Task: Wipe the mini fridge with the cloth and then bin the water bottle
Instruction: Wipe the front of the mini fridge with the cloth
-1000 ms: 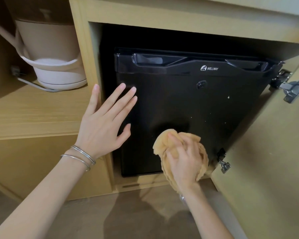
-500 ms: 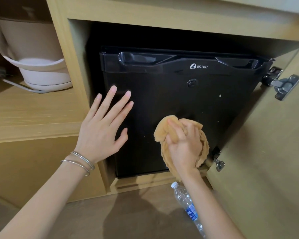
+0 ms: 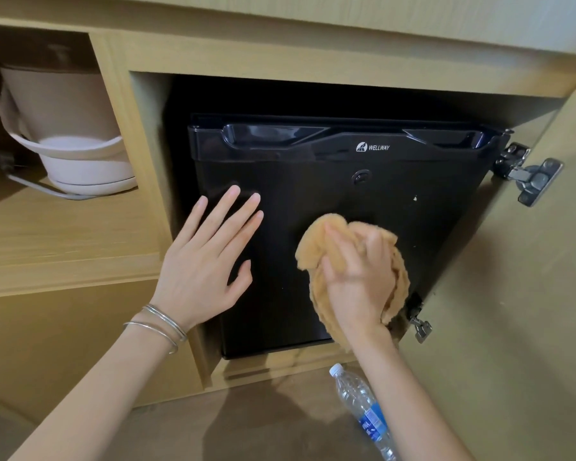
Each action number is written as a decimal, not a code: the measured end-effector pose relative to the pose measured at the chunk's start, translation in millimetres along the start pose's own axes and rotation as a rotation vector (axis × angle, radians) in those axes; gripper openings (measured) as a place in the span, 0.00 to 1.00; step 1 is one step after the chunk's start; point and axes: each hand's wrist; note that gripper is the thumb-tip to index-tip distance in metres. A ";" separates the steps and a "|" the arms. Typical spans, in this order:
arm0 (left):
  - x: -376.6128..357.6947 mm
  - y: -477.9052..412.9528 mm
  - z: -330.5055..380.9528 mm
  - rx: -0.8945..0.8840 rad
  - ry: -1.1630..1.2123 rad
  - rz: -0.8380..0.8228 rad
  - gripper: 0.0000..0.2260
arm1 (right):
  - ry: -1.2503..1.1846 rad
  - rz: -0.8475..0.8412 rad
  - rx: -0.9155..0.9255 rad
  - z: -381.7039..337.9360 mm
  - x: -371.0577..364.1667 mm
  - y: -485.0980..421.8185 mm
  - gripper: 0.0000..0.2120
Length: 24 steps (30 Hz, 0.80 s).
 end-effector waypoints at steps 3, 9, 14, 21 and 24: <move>-3.4 -5.9 2.0 -0.010 0.020 0.011 0.26 | -0.039 0.280 0.044 -22.6 17.4 -43.8 0.16; -13.5 -4.8 3.9 0.012 0.037 0.019 0.26 | 0.048 0.154 0.086 0.7 -14.5 -11.2 0.17; -12.6 -8.1 11.7 0.007 0.032 0.027 0.26 | 0.119 0.006 0.114 25.0 -1.4 16.8 0.16; -25.4 -62.5 33.4 -0.209 -0.007 0.017 0.26 | 0.137 0.168 0.039 67.9 50.4 -31.0 0.17; -34.5 -77.9 30.3 -0.237 -0.069 0.048 0.27 | 0.193 0.134 0.014 71.5 42.5 -48.4 0.18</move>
Point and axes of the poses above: each hand's wrist, its own y-axis away from the middle knuckle, its own x-axis out of the back of the hand, z = x × y, and after that the axes turned 13 degrees about y, right-handed
